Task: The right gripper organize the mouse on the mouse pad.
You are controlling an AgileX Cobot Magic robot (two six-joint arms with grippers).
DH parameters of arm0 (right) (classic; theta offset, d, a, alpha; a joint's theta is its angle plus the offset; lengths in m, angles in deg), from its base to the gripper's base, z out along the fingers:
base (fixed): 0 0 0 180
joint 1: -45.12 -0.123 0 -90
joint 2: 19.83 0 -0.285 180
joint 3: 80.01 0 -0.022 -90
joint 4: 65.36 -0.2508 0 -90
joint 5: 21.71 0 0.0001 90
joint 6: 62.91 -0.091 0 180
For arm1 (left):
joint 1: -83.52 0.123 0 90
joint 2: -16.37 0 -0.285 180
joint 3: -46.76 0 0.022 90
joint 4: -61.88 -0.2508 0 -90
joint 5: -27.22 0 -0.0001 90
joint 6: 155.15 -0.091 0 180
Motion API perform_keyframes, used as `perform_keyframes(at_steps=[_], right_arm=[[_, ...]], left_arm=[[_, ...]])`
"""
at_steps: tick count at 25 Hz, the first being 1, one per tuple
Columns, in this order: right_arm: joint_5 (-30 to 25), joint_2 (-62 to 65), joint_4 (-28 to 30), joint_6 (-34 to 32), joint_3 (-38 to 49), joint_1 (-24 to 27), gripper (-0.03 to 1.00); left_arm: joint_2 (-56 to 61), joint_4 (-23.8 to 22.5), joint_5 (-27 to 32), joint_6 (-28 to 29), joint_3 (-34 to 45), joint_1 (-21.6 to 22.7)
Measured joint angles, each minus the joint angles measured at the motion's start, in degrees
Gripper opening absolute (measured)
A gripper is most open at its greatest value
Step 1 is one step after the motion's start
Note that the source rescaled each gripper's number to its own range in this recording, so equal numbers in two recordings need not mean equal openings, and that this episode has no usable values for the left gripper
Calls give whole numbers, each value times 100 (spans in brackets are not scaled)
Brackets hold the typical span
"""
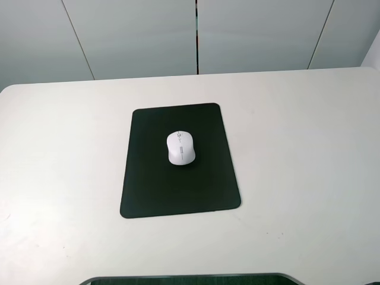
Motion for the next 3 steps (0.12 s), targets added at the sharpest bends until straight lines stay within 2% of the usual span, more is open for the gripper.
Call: perform_keyframes(at_steps=[3], right_arm=[[0,0,0,0,0,0,100]], left_arm=[[0,0,0,0,0,0]])
